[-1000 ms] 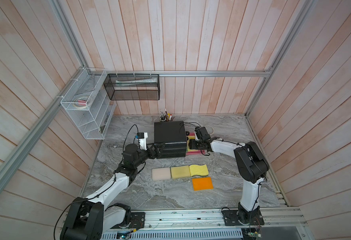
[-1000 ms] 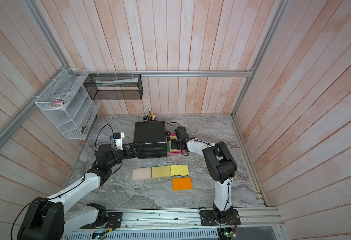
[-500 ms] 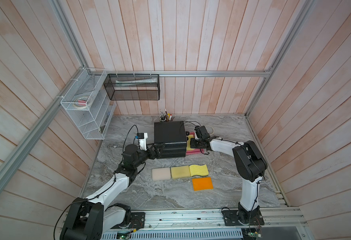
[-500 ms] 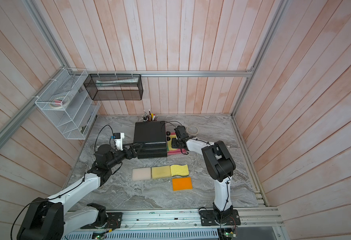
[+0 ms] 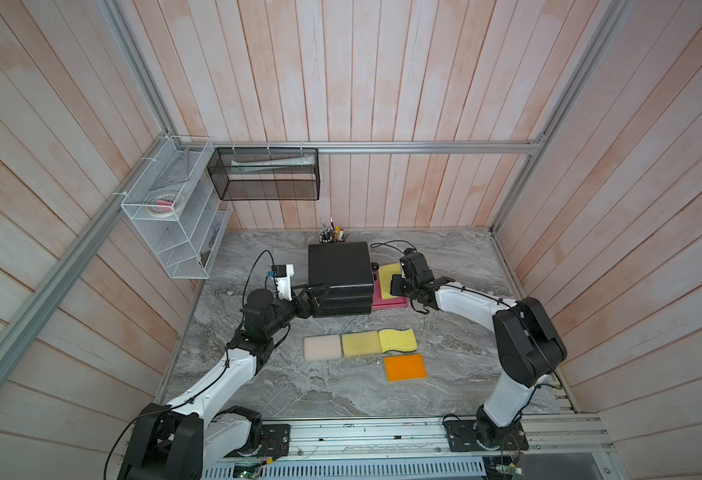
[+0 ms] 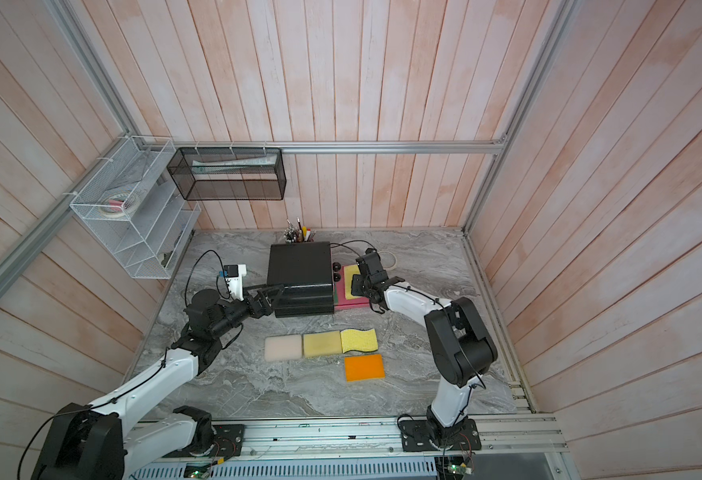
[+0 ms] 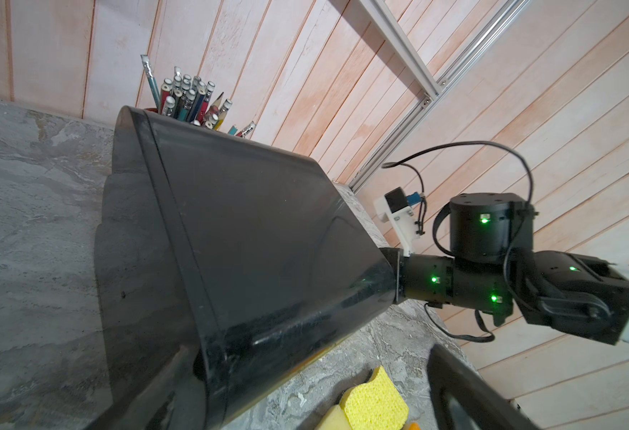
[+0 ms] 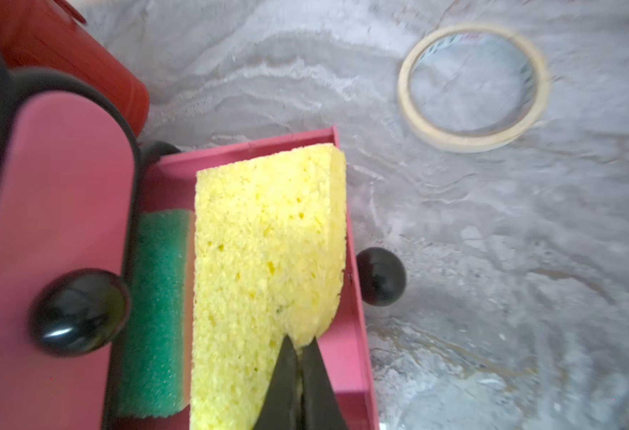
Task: Take the sponge out of the drawer
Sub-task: Pick up the sponge from the drawer.
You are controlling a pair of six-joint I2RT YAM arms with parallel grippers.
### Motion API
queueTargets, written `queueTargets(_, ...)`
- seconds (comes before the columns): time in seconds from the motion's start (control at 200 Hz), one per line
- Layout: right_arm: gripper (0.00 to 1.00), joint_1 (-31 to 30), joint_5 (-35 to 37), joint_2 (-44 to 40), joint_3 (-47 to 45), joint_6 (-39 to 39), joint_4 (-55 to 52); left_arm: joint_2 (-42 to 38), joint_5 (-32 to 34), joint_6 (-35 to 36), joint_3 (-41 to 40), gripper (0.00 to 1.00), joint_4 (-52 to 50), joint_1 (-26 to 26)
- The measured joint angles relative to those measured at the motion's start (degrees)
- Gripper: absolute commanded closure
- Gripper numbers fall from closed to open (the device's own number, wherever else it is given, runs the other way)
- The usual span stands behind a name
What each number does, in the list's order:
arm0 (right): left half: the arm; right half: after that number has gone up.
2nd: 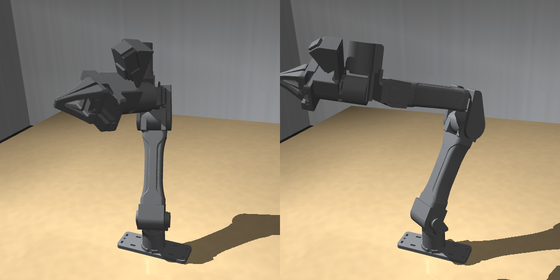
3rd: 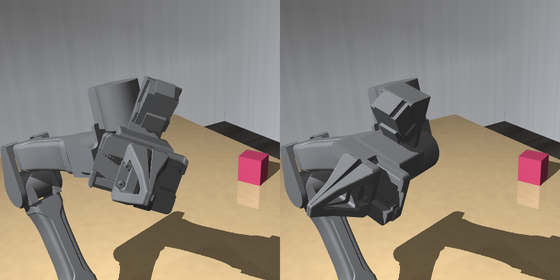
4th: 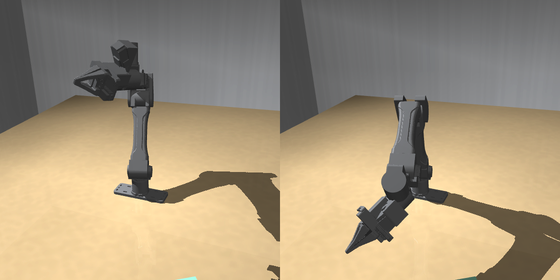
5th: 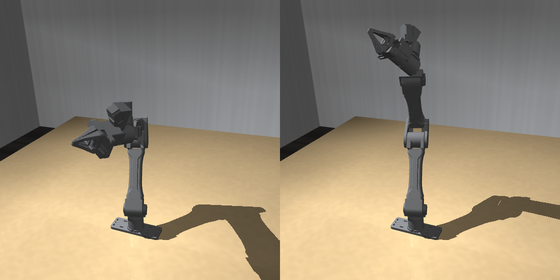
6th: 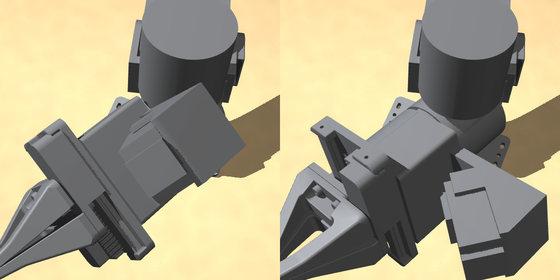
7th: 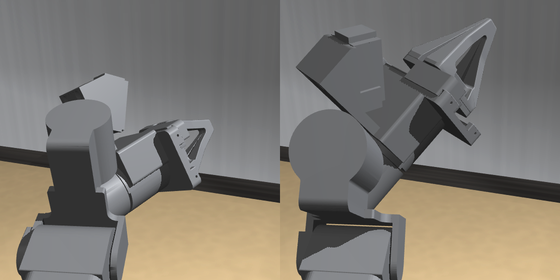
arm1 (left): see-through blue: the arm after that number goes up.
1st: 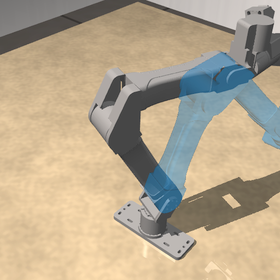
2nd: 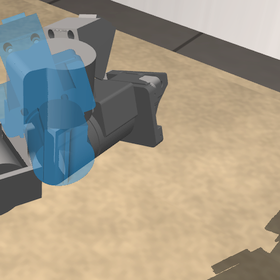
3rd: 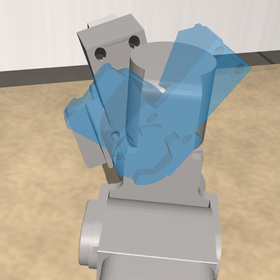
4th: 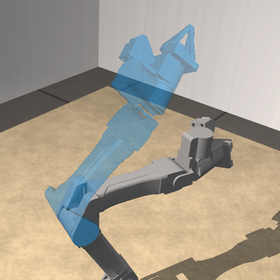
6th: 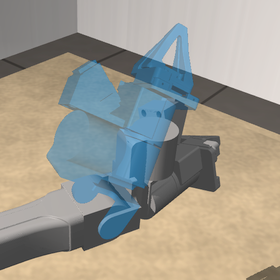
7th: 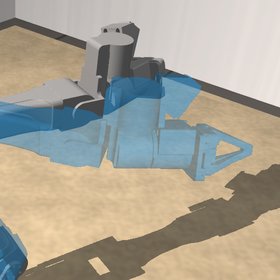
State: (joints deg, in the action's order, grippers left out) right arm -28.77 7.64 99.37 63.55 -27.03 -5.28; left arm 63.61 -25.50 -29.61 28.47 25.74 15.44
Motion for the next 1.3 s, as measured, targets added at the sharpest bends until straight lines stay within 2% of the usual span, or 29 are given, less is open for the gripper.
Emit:
queueTargets(0.265,1.0,0.4,3.9,-11.8,-6.5,-1.9,4.1,-3.7,-1.4,-0.3,0.0,0.02,-0.7,0.1)
queueTargets(0.435,1.0,0.5,-0.2,-25.5,-18.7,-9.7,18.3,-7.1,-2.4,-1.1,0.0,0.02,-0.7,2.4)
queueTargets(0.53,1.0,0.2,-2.7,-28.7,-21.4,-15.6,27.1,-8.6,-1.4,-1.4,0.0,0.02,-0.2,5.7)
queueTargets(0.705,1.0,-4.1,-4.6,-27.7,-24.1,-26.1,42.1,-6.9,2.6,-0.8,-0.2,0.04,5.0,14.7)
queueTargets(0.795,1.0,-7.2,-4.6,-25.6,-26.4,-31.1,50.1,-4.0,4.9,-0.6,-0.9,0.05,9.1,17.7)
queueTargets(1.085,1.0,-11.8,-4.1,-19.5,-30.4,-43.2,65.2,6.4,11.2,0.3,-1.8,0.06,18.5,22.8)
queueTargets(1.23,1.0,-13.7,-3.2,-18.9,-31.3,-47.0,69.7,9.2,14.1,0.7,-1.7,0.07,21.9,23.2)
queueTargets(1.3,1.0,-14.4,-3.0,-18.3,-31.6,-48.4,71.7,10.1,14.9,0.6,-1.6,0.13,24.1,23.2)
